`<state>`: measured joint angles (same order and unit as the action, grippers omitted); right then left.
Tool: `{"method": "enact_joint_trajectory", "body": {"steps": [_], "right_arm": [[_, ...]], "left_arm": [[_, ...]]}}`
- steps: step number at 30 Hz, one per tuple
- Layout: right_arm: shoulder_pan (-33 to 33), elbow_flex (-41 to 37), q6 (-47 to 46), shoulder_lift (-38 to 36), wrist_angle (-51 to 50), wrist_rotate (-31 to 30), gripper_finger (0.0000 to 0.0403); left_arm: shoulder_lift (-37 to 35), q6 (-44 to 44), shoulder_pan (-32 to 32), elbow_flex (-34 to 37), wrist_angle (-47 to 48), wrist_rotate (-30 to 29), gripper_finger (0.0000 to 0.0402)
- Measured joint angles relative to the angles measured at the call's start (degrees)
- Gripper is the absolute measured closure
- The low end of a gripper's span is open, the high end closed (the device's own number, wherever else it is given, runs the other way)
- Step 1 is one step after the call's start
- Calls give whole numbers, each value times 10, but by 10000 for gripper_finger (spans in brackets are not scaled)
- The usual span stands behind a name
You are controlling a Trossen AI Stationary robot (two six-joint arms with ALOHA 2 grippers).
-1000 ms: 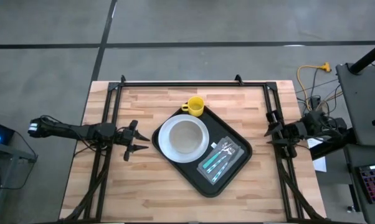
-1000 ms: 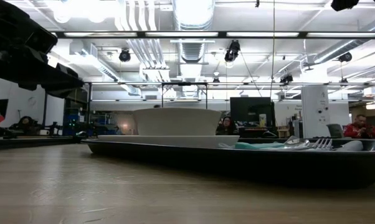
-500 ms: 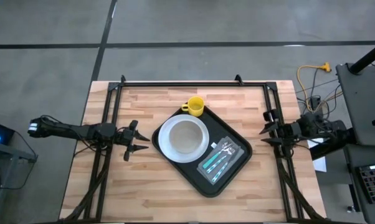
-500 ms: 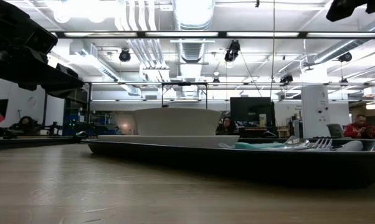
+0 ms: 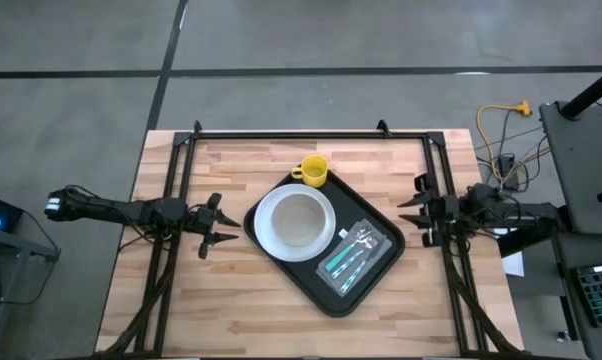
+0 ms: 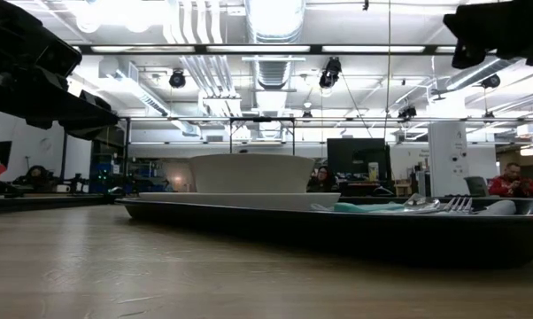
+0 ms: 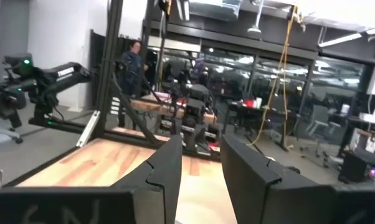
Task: Set up tray
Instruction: Return to Home Position
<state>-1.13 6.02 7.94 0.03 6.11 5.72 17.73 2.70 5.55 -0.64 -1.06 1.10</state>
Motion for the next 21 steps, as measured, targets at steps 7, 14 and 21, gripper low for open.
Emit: {"method": "enact_joint_trajectory", "body": {"steps": [7,14,21], "right_arm": [[22,-16,-9,1,-3,22,312],[37,-54,-19,0,14,22,317],[43,-55,-17,0,12,23,310]], "left_arm": [[0,0,0,0,0,0,266],[0,0,0,0,0,0,266],[0,0,0,0,0,0,266]]}}
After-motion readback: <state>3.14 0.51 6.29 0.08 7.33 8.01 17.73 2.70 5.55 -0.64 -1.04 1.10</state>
